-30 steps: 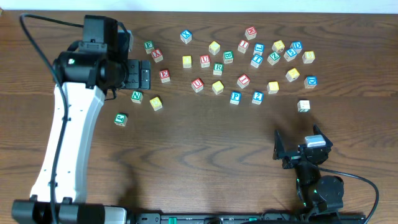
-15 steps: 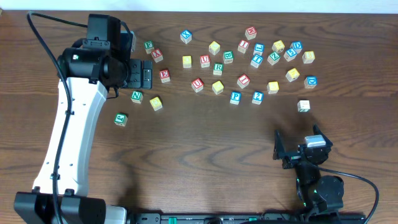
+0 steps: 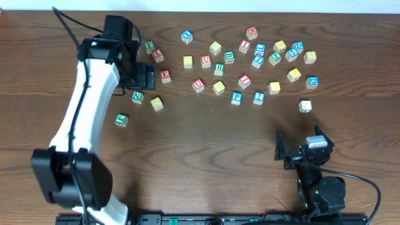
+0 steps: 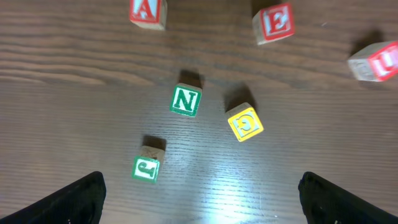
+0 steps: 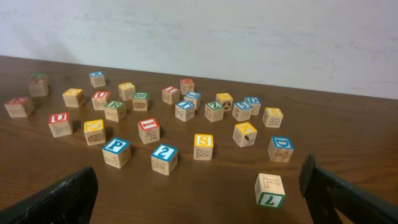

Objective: Spell out NEURIPS
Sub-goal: 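Move the left gripper over the green N block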

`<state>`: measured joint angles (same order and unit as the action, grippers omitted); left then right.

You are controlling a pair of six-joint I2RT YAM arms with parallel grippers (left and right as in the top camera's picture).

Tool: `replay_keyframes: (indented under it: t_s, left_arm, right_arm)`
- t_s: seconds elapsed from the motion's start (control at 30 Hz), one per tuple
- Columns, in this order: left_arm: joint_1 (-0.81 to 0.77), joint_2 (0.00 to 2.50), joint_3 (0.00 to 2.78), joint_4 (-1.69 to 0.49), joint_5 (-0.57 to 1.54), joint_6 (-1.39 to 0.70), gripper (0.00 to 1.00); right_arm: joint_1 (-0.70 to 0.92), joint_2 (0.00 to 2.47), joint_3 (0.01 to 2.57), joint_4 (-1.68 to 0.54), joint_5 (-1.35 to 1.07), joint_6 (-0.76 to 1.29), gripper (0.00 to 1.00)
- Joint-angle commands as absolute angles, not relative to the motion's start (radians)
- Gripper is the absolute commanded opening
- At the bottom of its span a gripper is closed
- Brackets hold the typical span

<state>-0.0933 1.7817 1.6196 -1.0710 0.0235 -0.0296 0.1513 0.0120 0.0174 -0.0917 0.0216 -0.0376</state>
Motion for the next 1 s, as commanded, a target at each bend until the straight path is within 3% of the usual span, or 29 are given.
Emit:
replay_keyframes:
  t_s: [0.0, 0.97]
  left_arm:
    - [-0.088, 1.847, 1.639, -1.071, 0.010, -0.030, 0.98]
    - [0.012, 1.917, 1.531, -0.974, 0.098, 0.049, 0.98]
  right_arm:
    - [0.141, 0.006, 0.014, -0.094, 0.023, -0.050, 0.99]
    - [0.141, 0.006, 0.014, -0.094, 0.023, -0.050, 0.99]
